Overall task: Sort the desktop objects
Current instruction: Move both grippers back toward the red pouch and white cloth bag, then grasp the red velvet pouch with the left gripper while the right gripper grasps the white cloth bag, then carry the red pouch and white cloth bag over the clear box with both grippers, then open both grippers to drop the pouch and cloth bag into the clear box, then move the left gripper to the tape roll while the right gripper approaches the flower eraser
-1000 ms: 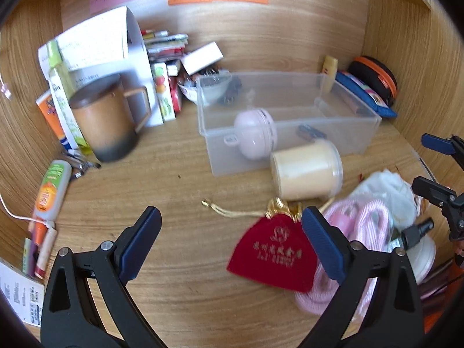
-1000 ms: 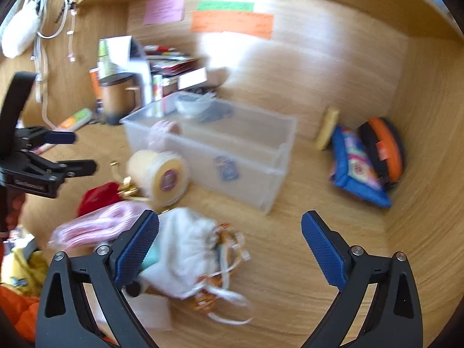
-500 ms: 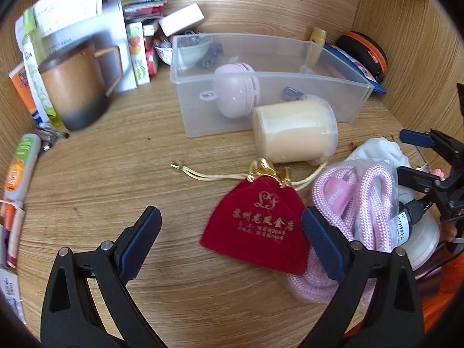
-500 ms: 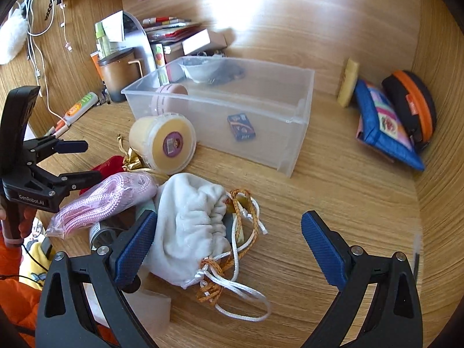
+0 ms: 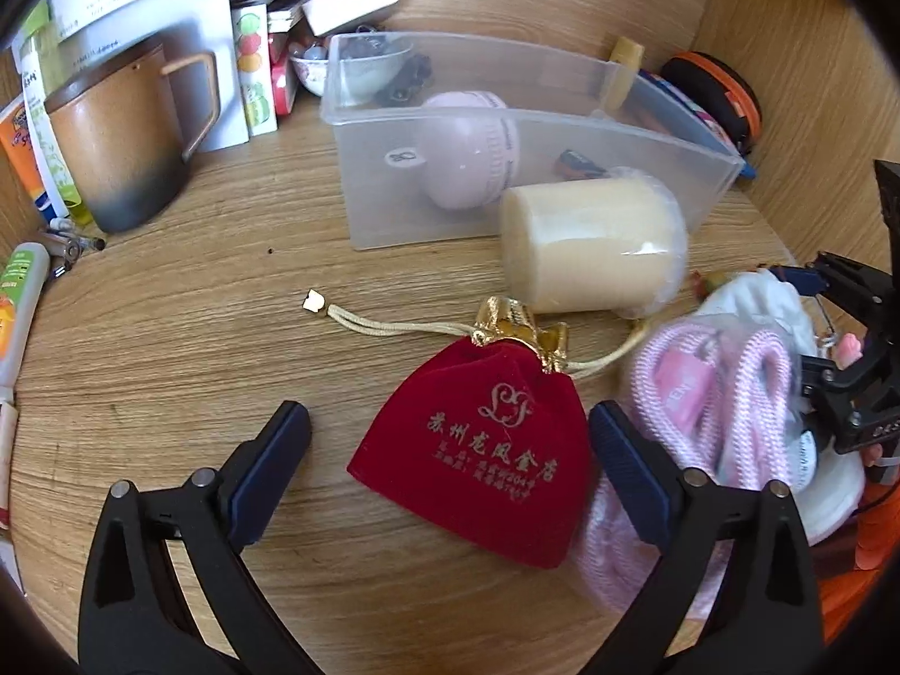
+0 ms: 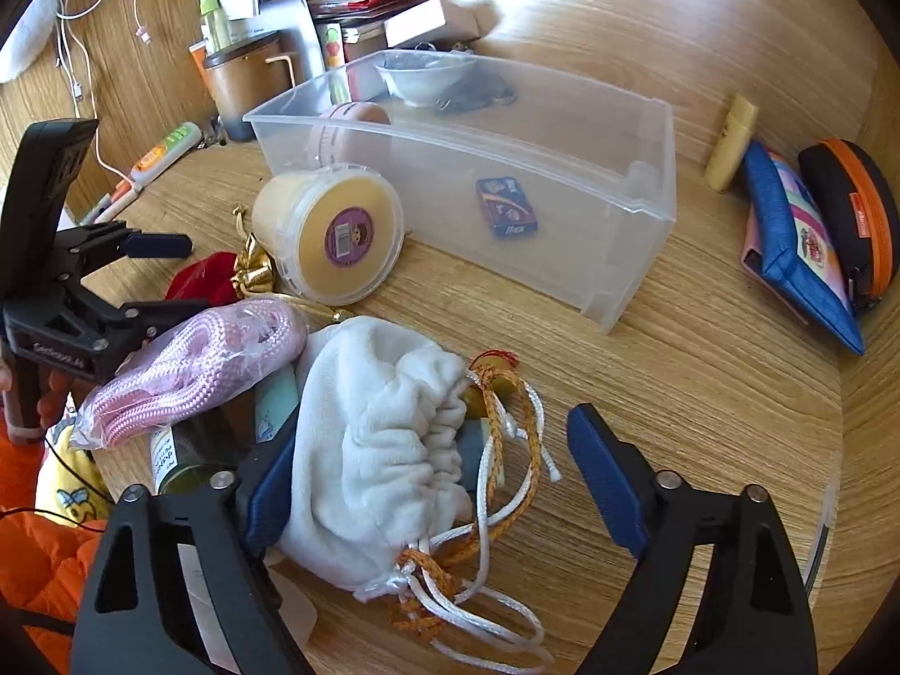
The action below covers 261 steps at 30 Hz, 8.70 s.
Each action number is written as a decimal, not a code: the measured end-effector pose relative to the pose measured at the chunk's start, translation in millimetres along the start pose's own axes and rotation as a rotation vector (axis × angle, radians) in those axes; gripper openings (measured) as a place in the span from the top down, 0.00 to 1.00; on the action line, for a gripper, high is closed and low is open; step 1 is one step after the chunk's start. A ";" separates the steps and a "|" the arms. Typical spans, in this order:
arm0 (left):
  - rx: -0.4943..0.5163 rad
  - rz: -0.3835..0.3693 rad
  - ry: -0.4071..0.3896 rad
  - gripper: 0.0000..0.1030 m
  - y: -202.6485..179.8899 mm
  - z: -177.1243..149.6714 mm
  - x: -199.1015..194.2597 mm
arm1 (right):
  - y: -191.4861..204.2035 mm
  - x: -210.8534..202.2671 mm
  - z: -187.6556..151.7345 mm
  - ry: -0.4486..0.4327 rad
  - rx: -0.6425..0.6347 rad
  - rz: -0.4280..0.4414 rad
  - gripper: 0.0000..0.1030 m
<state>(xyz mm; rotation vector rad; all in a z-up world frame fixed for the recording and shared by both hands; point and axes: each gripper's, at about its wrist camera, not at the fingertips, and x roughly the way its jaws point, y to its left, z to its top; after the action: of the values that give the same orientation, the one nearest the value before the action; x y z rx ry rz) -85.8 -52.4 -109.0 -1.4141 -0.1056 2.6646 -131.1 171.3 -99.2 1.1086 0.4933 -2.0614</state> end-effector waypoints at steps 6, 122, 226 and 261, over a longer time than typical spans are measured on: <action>0.012 0.106 -0.012 0.03 6.6 -1.1 4.6 | -4.8 -6.7 -5.5 -0.001 0.006 -0.020 0.23; 0.017 0.024 -0.339 0.71 -1.5 63.8 -59.2 | -75.1 -34.8 42.1 -0.387 0.446 0.188 0.76; 0.055 -0.021 -0.325 0.16 -29.4 82.8 -44.8 | -43.9 -59.5 53.2 -0.332 0.218 -0.254 0.18; -0.021 -0.090 -0.103 0.12 -45.2 35.9 13.6 | -48.9 -14.9 -25.9 -0.093 0.266 -0.201 0.17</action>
<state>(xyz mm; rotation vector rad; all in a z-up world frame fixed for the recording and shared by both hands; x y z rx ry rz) -119.7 -5.9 -94.7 -1.2460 -0.2020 2.6696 -148.3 225.8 -101.5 1.1454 0.2996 -2.3963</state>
